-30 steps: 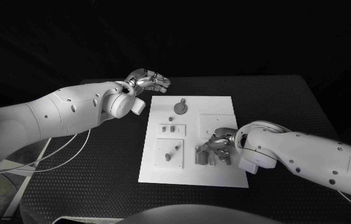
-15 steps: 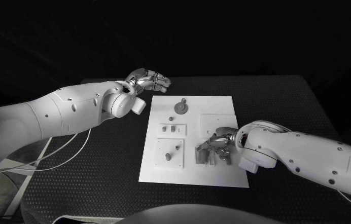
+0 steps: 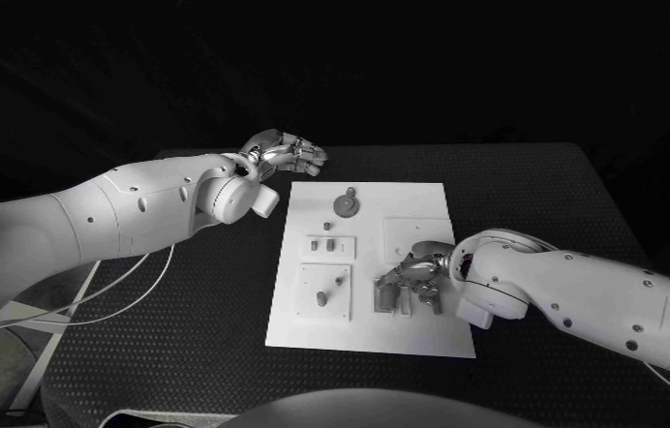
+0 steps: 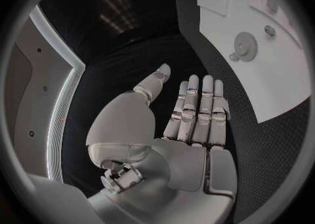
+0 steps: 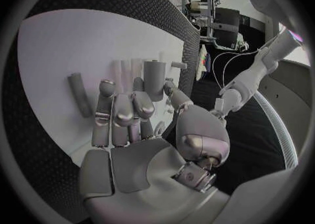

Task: Assemble the parts on the task board

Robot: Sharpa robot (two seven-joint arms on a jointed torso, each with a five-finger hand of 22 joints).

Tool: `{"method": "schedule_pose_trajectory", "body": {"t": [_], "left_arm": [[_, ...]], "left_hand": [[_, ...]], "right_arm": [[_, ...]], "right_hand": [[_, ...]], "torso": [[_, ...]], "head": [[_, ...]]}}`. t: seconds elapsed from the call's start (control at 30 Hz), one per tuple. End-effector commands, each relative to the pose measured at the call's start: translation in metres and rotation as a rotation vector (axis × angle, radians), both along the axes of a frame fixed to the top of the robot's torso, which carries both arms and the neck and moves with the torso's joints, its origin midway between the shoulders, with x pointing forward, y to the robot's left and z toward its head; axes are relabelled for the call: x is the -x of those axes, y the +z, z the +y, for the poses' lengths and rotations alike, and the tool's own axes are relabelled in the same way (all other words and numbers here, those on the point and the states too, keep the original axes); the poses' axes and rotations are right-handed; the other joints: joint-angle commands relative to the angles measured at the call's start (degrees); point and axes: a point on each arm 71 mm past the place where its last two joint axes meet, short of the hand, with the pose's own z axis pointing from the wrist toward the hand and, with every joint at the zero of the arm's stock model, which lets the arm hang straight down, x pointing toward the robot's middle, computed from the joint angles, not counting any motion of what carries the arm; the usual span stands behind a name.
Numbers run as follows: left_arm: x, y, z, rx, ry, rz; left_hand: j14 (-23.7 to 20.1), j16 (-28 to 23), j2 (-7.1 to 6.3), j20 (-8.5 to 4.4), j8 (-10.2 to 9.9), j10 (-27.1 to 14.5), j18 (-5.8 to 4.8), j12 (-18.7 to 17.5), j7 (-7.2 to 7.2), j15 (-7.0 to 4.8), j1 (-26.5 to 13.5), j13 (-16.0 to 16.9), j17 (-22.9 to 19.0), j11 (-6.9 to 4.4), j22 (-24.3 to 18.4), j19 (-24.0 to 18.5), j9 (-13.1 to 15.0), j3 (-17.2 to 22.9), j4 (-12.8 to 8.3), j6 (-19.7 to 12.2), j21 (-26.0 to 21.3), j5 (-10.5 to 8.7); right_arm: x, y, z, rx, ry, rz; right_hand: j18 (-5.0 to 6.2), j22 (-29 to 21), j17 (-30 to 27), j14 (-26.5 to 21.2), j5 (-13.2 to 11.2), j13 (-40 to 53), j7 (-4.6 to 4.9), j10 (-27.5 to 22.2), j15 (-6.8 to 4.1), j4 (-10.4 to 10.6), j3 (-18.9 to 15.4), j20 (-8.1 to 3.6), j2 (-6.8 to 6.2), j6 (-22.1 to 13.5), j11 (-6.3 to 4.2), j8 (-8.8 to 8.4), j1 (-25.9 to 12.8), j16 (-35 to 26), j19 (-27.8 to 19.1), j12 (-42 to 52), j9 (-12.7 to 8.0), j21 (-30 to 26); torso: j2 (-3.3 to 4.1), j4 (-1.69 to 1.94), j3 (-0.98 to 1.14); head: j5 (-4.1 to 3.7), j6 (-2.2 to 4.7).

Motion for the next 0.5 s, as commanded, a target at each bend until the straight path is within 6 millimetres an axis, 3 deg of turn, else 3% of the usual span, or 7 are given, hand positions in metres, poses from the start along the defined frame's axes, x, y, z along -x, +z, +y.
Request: {"method": "schedule_pose_trajectory", "body": {"t": [0.03, 0.5], "left_arm": [[0.0004, 0.0010, -0.0022, 0.011, -0.013, -0.001], [0.0003, 0.0011, -0.0020, 0.011, -0.013, -0.001]], "left_hand": [[-0.23, -0.40, 0.06, -0.12, 0.28, -0.30, -0.43, -0.19, -0.05, 0.32, -0.53, -0.10, 0.08, -0.03, -0.08, -0.46, -0.05, -0.21, 0.04, -0.36, 0.24, -0.06], [-0.22, -0.44, 0.08, -0.11, 0.29, -0.30, -0.42, -0.18, -0.05, 0.32, -0.53, -0.11, 0.13, -0.02, -0.09, -0.47, -0.06, -0.21, 0.04, -0.36, 0.26, -0.06]], "right_arm": [[0.0034, -0.0039, 0.0018, 0.013, 0.032, 0.015], [0.0054, -0.0060, 0.0061, 0.016, 0.049, 0.021]], "right_hand": [[0.34, 0.86, -0.16, -0.61, 0.13, -0.12, 0.32, -0.57, -0.02, 0.05, 0.50, 0.01, -1.07, -0.27, -0.07, -0.33, -0.01, 0.26, -0.14, -0.33, -0.08, -0.17], [0.34, 0.87, -0.44, -0.79, 0.13, -0.20, 0.37, -0.68, 0.03, 0.35, 0.94, 0.05, -1.75, -0.32, -0.02, -0.45, -0.09, 0.43, -0.16, -0.56, 0.02, -0.20]], "torso": [[0.00, -0.03, 0.00], [0.01, -0.05, 0.03]], "head": [[0.06, -0.07], [0.27, -0.18]]}}
